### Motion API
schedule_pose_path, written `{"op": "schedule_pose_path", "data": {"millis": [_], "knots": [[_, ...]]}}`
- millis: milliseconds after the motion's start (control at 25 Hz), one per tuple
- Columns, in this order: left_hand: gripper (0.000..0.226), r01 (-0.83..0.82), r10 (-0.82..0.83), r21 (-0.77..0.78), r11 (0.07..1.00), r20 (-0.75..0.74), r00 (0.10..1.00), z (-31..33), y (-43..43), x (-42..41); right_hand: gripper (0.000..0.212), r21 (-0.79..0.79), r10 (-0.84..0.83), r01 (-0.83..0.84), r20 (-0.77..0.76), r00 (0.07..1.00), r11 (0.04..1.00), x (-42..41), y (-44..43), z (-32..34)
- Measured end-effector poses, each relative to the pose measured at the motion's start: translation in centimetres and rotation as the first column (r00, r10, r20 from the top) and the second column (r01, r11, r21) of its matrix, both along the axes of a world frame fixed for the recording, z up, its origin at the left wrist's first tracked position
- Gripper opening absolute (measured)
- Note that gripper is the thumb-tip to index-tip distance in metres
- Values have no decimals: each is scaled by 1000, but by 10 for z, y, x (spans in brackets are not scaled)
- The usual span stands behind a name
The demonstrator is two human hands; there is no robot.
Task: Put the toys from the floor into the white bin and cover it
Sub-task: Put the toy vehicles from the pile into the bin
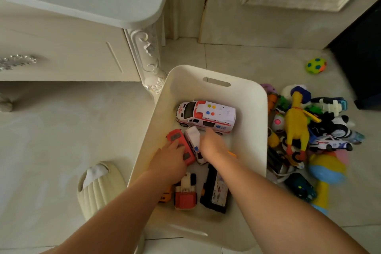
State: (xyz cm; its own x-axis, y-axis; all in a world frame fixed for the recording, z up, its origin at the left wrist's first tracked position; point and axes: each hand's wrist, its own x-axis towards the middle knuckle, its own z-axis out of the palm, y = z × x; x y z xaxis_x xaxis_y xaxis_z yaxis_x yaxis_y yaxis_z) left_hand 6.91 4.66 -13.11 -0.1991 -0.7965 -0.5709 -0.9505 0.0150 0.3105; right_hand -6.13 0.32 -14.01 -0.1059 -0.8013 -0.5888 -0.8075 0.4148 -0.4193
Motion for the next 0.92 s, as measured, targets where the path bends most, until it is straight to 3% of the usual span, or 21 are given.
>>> {"op": "schedule_pose_path", "data": {"millis": [160, 240, 360, 440, 520, 560, 640, 720, 840, 920], "knots": [[36, -320, 275, -126, 939, -281, 919, 44, -10, -24, 32, -265, -23, 75, 195, 981, 961, -11, 14, 53], [36, -385, 257, -260, 886, -414, 873, 72, -15, -51, 29, -389, -51, 174, 306, 951, 905, -25, 22, 78], [32, -396, 124, -394, 830, -561, 818, 109, -13, -100, 26, -538, -167, 401, 431, 887, 742, -62, 35, 112], [33, -345, 31, -387, 855, -627, 779, 126, -2, -137, 25, -552, -267, 542, 501, 823, 634, -102, 47, 120], [32, -277, 21, -283, 918, -664, 748, 130, 12, -168, 26, -486, -426, 666, 518, 741, 567, -152, 58, 110], [32, -240, 40, -213, 947, -662, 748, 129, 17, -180, 26, -437, -516, 694, 467, 718, 571, -181, 64, 96], [33, -162, 88, -61, 985, -632, 770, 118, 24, -201, 29, -316, -587, 618, 199, 785, 720, -237, 81, 56], [36, -113, 121, 52, 992, -598, 792, 101, 27, -213, 35, -146, -467, 463, 8, 884, 874, -272, 107, 14], [39, -138, 221, 192, 972, -534, 816, 72, 27, -222, 60, -81, -283, 277, -89, 955, 958, -286, 138, -31], [42, -165, 268, 243, 956, -495, 826, 61, 24, -222, 74, -25, -140, 138, -254, 957, 990, -280, 145, -43]]}}
